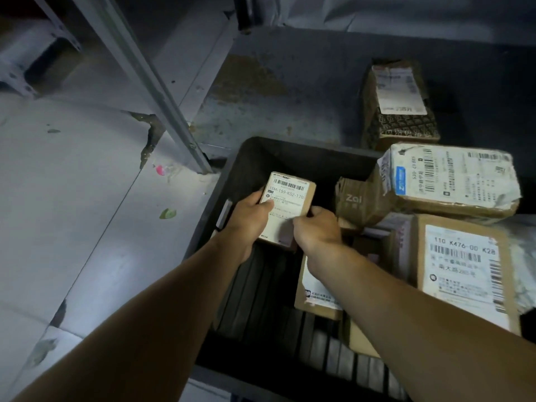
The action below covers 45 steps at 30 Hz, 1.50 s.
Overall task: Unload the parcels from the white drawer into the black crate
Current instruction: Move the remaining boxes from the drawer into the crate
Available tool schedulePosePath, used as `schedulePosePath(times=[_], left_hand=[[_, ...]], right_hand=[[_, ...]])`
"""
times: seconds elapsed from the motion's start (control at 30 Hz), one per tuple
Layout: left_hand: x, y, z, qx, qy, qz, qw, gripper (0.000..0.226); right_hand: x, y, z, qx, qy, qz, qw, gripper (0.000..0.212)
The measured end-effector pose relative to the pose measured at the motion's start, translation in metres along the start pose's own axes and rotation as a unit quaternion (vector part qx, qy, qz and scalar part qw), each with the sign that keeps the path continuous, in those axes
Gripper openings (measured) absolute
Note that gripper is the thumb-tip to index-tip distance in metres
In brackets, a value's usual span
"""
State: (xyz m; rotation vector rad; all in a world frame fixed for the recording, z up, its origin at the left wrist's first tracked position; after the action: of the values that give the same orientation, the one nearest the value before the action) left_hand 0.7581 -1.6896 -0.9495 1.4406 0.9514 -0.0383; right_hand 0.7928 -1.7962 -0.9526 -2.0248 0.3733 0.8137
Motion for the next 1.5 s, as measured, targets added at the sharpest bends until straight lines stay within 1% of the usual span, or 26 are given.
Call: schedulePosePath(times=[0.07, 0.23, 0.37, 0.5, 0.63, 0.7, 0.77, 0.83, 0.93, 1.07, 1.17, 1.23, 1.3, 1.37, 1.43, 1.5], left_hand=[[0.005, 0.001, 0.002, 0.003, -0.006, -0.012, 1.000, 0.038], [0.016, -0.004, 0.009, 0.015, -0.003, -0.011, 1.000, 0.040], [0.022, -0.019, 0.011, 0.017, 0.035, -0.012, 0.999, 0.042], [0.020, -0.024, 0.011, 0.006, 0.052, -0.035, 0.998, 0.039], [0.018, -0.026, 0.010, 0.000, 0.071, -0.061, 0.996, 0.049], [0.015, -0.028, 0.009, -0.017, 0.080, -0.072, 0.994, 0.048], [0.012, -0.032, 0.009, -0.037, 0.094, -0.071, 0.992, 0.037], [0.007, -0.036, 0.010, -0.053, 0.116, -0.065, 0.990, 0.034], [0.001, -0.039, 0.013, -0.079, 0.164, -0.057, 0.982, 0.037], [-0.010, -0.032, 0.017, -0.085, 0.212, -0.039, 0.973, 0.034], [-0.022, -0.028, 0.024, -0.086, 0.236, -0.017, 0.968, 0.040], [-0.030, -0.025, 0.029, -0.112, 0.235, -0.017, 0.965, 0.046], [-0.035, -0.024, 0.034, -0.153, 0.222, -0.025, 0.963, 0.050], [-0.036, -0.024, 0.037, -0.192, 0.201, -0.041, 0.960, 0.051], [-0.035, -0.024, 0.038, -0.219, 0.178, -0.064, 0.957, 0.046], [-0.029, -0.027, 0.040, -0.244, 0.158, -0.086, 0.953, 0.043]], right_hand=[[0.002, 0.001, 0.003, -0.018, 0.006, 0.000, 1.000, 0.026], [0.013, -0.002, 0.002, -0.051, 0.013, -0.018, 0.998, 0.027], [0.012, -0.007, 0.004, -0.077, 0.001, -0.029, 0.997, 0.038], [0.010, -0.008, 0.006, -0.133, -0.014, -0.050, 0.990, 0.035], [0.013, -0.009, 0.002, -0.162, -0.024, -0.079, 0.983, 0.042], [0.012, -0.009, 0.000, -0.156, -0.032, -0.093, 0.983, 0.048], [0.007, -0.009, 0.000, -0.151, -0.041, -0.115, 0.981, 0.058], [0.004, -0.011, 0.000, -0.145, -0.038, -0.134, 0.980, 0.064], [0.002, -0.014, -0.004, -0.119, -0.043, -0.148, 0.981, 0.061], [0.000, -0.015, -0.008, -0.074, -0.049, -0.160, 0.983, 0.060], [0.000, -0.014, -0.007, -0.025, -0.035, -0.168, 0.985, 0.057], [0.001, -0.019, -0.010, -0.020, -0.023, -0.185, 0.982, 0.056], [0.002, -0.027, -0.017, -0.050, -0.013, -0.213, 0.976, 0.054], [0.004, -0.037, -0.023, -0.105, -0.018, -0.246, 0.964, 0.054], [0.005, -0.048, -0.026, -0.181, -0.030, -0.282, 0.942, 0.056], [0.009, -0.057, -0.025, -0.264, -0.034, -0.313, 0.912, 0.058]])
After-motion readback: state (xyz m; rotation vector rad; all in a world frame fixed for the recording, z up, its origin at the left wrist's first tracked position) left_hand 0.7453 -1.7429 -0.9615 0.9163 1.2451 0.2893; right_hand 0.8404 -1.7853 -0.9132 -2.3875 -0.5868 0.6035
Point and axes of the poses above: each hand's wrist, its own x-axis towards the middle knuckle, its own z-axis out of the palm, y = z × x, the point moved 1 cm from there along x, towards the middle knuckle, and after that the axes turned 7 degrees about -x, right-handed, at the moved point
